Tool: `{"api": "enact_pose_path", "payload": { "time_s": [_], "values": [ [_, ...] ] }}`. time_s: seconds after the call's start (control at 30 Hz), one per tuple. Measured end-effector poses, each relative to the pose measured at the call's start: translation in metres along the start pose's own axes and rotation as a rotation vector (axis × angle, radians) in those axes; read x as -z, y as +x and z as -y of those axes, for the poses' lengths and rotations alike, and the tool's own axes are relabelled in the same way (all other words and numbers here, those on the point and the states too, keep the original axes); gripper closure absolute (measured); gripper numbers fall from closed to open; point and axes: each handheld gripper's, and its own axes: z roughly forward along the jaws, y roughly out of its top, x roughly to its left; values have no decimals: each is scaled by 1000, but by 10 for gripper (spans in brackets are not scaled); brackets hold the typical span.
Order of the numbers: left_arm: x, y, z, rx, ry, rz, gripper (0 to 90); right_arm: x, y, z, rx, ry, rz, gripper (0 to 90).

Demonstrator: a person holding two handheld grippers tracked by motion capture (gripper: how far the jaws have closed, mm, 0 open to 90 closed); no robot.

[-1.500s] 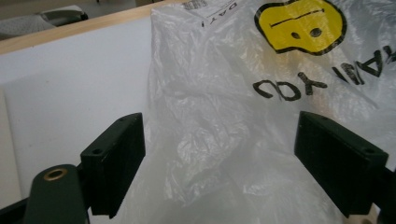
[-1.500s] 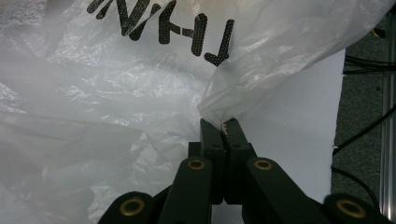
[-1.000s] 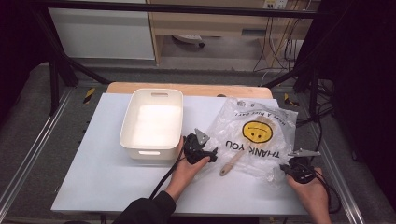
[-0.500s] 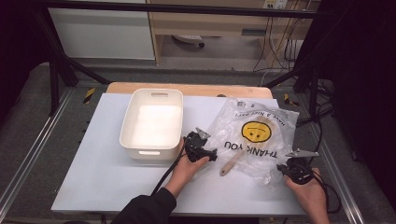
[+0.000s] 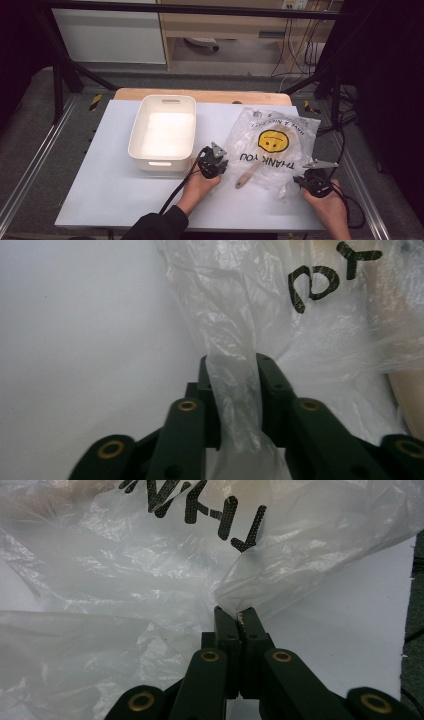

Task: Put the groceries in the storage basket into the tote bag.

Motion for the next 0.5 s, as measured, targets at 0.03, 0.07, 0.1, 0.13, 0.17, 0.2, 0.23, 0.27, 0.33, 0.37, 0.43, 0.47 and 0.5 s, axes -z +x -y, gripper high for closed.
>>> {"api": "enact_pose_path", "payload": {
  "time_s": [0.03,0.07,0.1,0.13,0.17,0.2,0.23,0.27,0.33,0.37,0.43,0.47,0.5],
  "values": [
    [0,0,1,7,-2,11,820,0,0,0,1,-2,2,900],
    [1,1,1,12,-2,25,847,0,1,0,4,1,-1,900],
    [1,2,1,22,-3,39,876,0,1,0,7,3,-5,900],
    [1,2,2,31,-6,48,886,-1,1,0,8,2,-6,900],
    [2,3,2,28,-4,54,890,-1,2,0,9,-1,-7,900],
    [2,2,3,25,-4,56,894,-1,2,0,8,1,-9,900],
    [3,2,3,24,-3,59,896,-1,3,0,9,2,-10,900],
    [3,2,3,26,0,63,898,-1,3,0,7,0,-12,900],
    [5,2,4,20,4,65,899,-1,4,0,12,1,-20,900],
    [6,2,4,16,5,65,900,-1,4,0,11,-1,-24,900],
    [7,2,5,15,9,66,900,-2,6,0,12,0,-30,900],
    [8,3,5,17,10,67,900,-3,7,1,15,5,-34,900],
    [9,3,6,14,13,69,900,-3,8,1,17,3,-36,900]
  ]
}}
